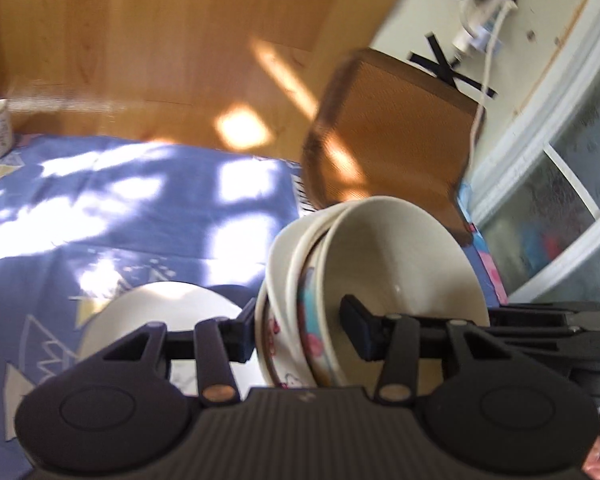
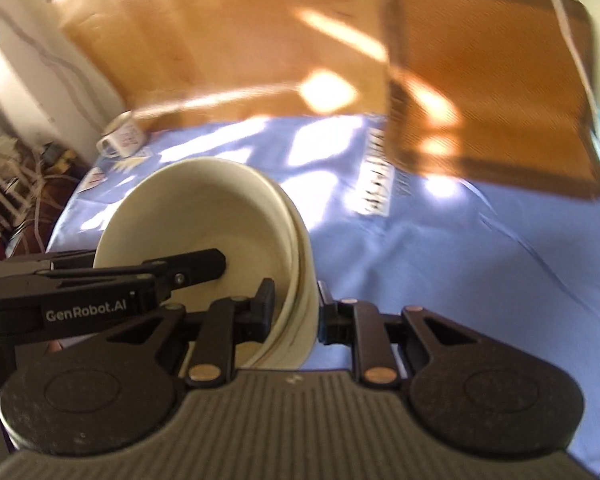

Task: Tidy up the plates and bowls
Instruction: 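Carry the nested bowls with both tools onto the feather plate stack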

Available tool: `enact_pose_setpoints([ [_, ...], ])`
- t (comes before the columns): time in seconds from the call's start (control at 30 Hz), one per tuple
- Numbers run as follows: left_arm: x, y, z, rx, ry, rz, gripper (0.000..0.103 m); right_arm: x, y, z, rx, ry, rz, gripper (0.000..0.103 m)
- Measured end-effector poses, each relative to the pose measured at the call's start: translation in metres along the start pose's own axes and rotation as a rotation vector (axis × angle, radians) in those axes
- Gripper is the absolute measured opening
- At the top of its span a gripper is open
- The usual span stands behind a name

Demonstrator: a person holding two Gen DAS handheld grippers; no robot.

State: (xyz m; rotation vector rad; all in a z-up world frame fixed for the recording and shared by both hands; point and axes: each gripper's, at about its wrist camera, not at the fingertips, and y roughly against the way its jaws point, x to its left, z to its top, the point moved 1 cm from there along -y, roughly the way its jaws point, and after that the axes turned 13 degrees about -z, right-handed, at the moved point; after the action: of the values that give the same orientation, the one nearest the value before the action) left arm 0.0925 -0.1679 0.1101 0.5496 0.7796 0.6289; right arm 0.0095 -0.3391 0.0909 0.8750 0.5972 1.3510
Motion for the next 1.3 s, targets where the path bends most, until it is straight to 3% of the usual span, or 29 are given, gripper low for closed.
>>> enact_pose_setpoints([
  [0.23,0.055,0.020,-0.004,-0.012,0.077,0.047,0.043,0.052,-0.027,0.010,0.042,0.074,0.039,0.023],
  [0.63,0.129,-0.011,-0.035,0.061,0.195,0.048,0.044,0.095,-0.089,-0.004,0.171,0.128,-0.004,0.024],
  [0.8,0.126,-0.014,-0.038,0.050,0.128,0.078,0.042,0.096,-0.091,-0.007,0.171,0.133,-0.007,0.027],
  [0.9,0.124,-0.012,-0.037,0.065,0.097,0.094,0.048,0.098,-0.084,-0.006,0.133,0.154,-0.014,0.030],
  [1.03,0.121,0.003,-0.032,0.013,0.050,0.135,0.067,0.097,-0.073,-0.001,0.085,0.136,-0.007,0.041],
  [1.3,0.109,0.042,-0.029,-0.073,-0.033,0.186,0.069,0.090,-0.046,-0.002,0.010,0.117,-0.002,0.041],
])
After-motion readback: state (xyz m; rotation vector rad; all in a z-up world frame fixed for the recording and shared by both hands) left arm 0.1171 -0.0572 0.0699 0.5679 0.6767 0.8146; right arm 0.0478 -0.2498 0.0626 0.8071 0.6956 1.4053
